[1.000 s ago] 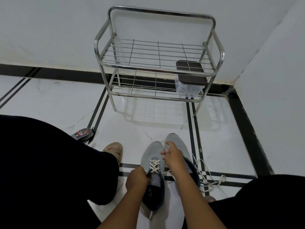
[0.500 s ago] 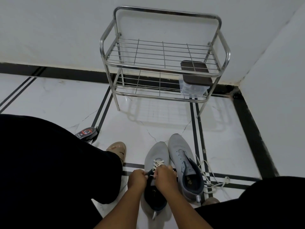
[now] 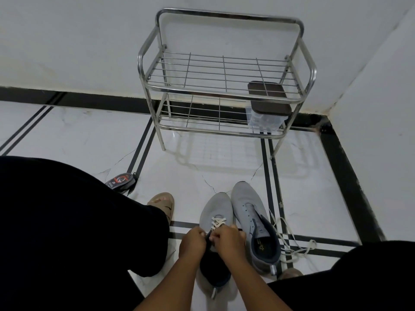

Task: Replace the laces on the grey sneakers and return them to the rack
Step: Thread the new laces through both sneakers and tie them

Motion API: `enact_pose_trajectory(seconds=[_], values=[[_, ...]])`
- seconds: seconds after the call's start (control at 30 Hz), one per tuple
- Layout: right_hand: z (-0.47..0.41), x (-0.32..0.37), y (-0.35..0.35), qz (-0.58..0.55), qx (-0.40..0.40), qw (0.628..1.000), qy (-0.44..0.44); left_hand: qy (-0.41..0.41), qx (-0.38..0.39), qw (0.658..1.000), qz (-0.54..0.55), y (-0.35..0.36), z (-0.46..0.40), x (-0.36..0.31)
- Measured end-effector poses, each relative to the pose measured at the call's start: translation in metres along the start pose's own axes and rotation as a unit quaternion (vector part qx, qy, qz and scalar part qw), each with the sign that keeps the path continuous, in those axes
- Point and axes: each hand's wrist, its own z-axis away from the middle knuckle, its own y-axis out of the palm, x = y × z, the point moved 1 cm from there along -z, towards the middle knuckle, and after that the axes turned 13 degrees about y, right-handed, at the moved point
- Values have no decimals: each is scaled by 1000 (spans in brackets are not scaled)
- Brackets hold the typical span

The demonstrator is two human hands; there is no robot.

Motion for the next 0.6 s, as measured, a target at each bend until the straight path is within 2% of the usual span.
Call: enact_pose_trajectory(seconds=[0.1,0.17,0.23,0.27,0.3,0.33,0.4,0.47,0.53,0.6], values=[[-1,-6,-13,7,-54,998,-12,6,4,1000,-9,3,-2,2],[-4,-14,-27,6,-25,999,30,8,2,1000,-18,5,-3,3],[-5,-24,-31,86,116,986,78,8,-6,1000,-29,5,-2,3],[-1,-28,-29,136,197,966,100,8,-10,999,-33,5,-3,3],[4,-32,-26,169,256,944,118,7,-12,999,-36,5,-3,4],[8,-35,-21,181,284,933,126,7,-13,999,-40,6,-3,3],[12,-35,-10,148,253,949,117,14,-8,998,-56,6,-4,3],[12,-31,-7,50,179,976,114,20,-8,998,-63,5,-3,1],[9,-29,-9,-58,133,979,143,22,-7,998,-64,4,-3,2],[6,-30,-11,-83,110,972,189,19,-4,998,-61,5,-4,3]])
